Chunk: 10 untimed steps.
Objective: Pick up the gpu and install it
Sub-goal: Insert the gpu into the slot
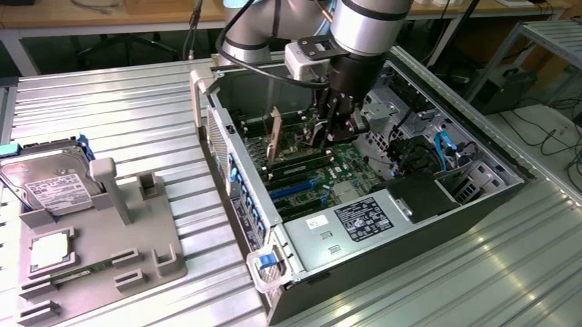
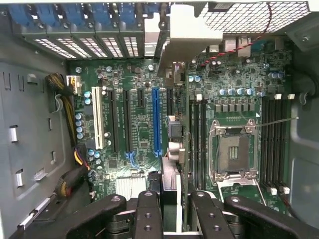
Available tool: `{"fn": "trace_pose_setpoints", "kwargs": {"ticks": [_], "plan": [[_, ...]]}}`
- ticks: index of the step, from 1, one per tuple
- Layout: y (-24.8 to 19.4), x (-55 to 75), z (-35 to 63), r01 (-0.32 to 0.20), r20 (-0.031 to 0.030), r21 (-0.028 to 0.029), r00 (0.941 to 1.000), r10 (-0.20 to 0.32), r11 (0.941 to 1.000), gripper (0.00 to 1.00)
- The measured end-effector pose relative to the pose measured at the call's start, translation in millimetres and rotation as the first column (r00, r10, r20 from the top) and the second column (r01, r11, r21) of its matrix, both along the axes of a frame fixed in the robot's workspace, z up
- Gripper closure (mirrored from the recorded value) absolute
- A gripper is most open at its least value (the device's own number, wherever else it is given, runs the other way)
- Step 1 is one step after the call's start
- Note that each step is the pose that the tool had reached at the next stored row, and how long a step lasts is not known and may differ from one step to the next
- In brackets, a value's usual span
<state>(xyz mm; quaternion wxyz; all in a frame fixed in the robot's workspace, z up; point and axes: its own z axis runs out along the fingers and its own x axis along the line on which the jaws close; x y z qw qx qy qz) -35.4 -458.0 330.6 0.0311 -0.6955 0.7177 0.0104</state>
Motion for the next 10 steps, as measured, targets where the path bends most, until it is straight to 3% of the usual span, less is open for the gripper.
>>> {"fn": "trace_pose_setpoints", "kwargs": {"ticks": [10], "plan": [[-0.1,-5.1,-12.8,-0.011,-0.0039,-0.0041,0.9999,0.011,0.9999,0.72]]}}
